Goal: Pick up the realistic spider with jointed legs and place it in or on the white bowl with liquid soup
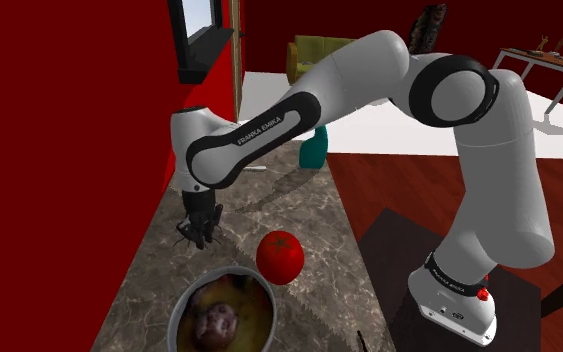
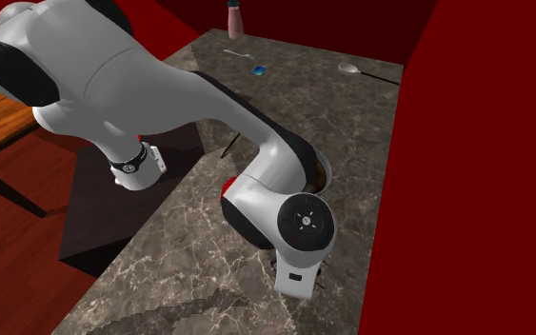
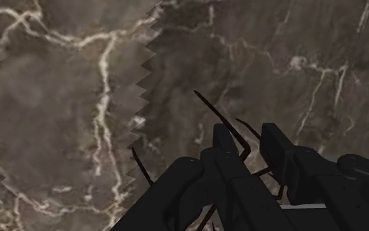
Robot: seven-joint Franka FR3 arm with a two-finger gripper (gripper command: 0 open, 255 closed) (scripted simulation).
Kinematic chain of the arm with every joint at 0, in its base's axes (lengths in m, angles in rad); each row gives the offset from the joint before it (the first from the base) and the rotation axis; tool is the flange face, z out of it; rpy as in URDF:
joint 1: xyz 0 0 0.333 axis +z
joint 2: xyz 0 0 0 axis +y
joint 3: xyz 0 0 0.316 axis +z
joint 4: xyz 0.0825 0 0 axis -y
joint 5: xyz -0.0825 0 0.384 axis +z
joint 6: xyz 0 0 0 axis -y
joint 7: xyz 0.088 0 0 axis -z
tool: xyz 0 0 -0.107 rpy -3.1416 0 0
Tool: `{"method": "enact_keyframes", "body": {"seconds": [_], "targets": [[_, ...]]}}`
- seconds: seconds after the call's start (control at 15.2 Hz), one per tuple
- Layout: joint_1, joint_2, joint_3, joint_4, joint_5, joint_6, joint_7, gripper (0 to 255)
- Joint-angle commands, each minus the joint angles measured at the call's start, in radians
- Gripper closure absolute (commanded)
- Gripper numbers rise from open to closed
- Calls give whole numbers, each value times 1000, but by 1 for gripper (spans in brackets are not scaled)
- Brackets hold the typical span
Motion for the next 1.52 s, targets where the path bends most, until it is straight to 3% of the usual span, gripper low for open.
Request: {"method": "enact_keyframes", "body": {"seconds": [0.0, 1.45], "targets": [[-1, -12, 2, 7, 2, -18, 2, 255], [-12, -124, 19, 142, 23, -259, 30, 255]]}}
